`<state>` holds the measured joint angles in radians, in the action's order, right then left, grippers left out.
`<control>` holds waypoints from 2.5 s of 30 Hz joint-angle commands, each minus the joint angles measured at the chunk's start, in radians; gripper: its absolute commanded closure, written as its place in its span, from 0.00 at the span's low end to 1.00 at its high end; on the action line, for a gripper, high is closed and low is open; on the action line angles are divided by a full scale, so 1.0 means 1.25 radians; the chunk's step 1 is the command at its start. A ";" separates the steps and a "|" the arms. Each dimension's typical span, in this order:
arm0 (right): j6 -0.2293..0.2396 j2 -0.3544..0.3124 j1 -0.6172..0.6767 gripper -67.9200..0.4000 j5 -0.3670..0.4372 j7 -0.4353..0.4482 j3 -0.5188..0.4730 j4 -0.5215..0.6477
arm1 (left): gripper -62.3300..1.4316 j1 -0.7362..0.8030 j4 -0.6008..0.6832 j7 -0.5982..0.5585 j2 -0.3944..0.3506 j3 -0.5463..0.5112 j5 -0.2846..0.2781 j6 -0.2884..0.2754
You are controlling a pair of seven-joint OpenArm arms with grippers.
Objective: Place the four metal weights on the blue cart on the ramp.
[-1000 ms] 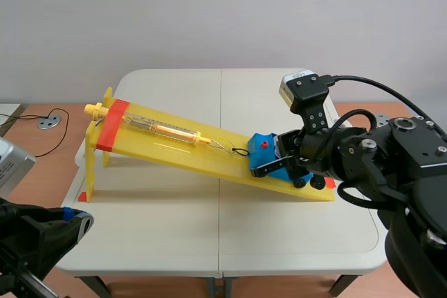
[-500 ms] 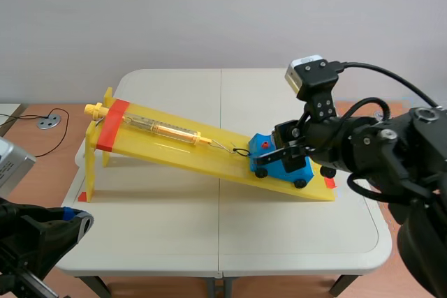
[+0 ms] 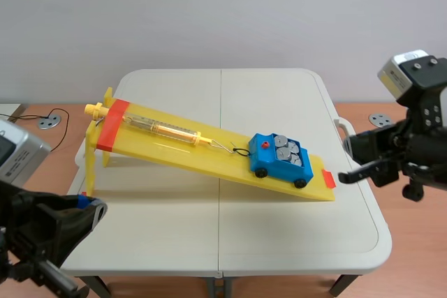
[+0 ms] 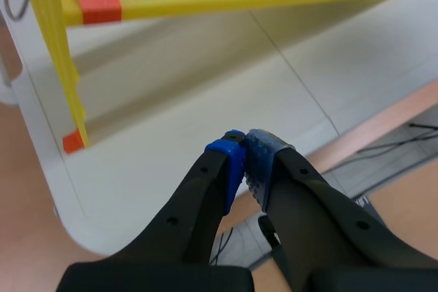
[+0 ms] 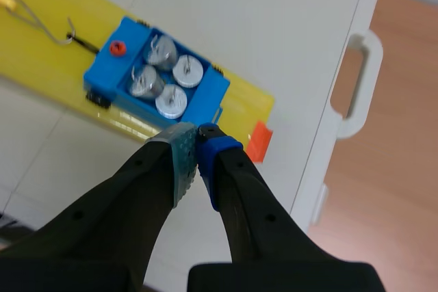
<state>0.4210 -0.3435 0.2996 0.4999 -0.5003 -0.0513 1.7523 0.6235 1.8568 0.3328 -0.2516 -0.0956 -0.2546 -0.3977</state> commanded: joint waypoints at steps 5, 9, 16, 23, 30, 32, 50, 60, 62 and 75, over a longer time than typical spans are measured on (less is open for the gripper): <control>0.138 -0.069 0.127 0.98 0.086 0.064 -0.121 0.070 | 0.94 -0.105 0.091 -0.087 0.074 0.060 0.035 -0.020; 0.191 -0.068 0.231 0.98 0.089 0.096 -0.183 0.070 | 0.94 -0.158 0.091 -0.099 0.086 0.110 0.098 0.007; 0.260 -0.066 0.389 0.98 0.089 0.125 -0.287 0.071 | 0.94 -0.243 0.058 -0.107 0.094 0.182 0.176 0.081; 0.260 -0.053 0.547 0.98 0.088 0.154 -0.401 0.071 | 0.94 -0.310 -0.026 -0.120 0.146 0.208 0.218 0.121; 0.260 -0.018 0.620 0.99 0.089 0.160 -0.479 0.071 | 0.94 -0.383 -0.129 -0.134 0.152 0.228 0.267 0.182; 0.260 -0.010 0.625 0.99 0.089 0.163 -0.487 0.071 | 0.94 -0.402 -0.154 -0.140 0.152 0.227 0.268 0.192; 0.260 -0.009 0.625 0.99 0.088 0.163 -0.489 0.071 | 0.94 -0.444 -0.213 -0.146 0.152 0.227 0.280 0.227; 0.260 -0.009 0.625 0.99 0.088 0.163 -0.489 0.071 | 0.94 -0.444 -0.213 -0.146 0.152 0.227 0.280 0.226; 0.260 -0.009 0.625 0.98 0.088 0.163 -0.489 0.071 | 0.94 -0.444 -0.213 -0.146 0.152 0.227 0.280 0.226; 0.260 -0.009 0.624 0.99 0.088 0.164 -0.489 0.071 | 0.94 -0.444 -0.213 -0.146 0.152 0.227 0.279 0.226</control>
<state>0.7334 -0.3382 1.0756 0.5545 -0.3969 -0.6281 1.7523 0.1051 1.4937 0.3023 -0.0719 0.1940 0.1123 -0.1566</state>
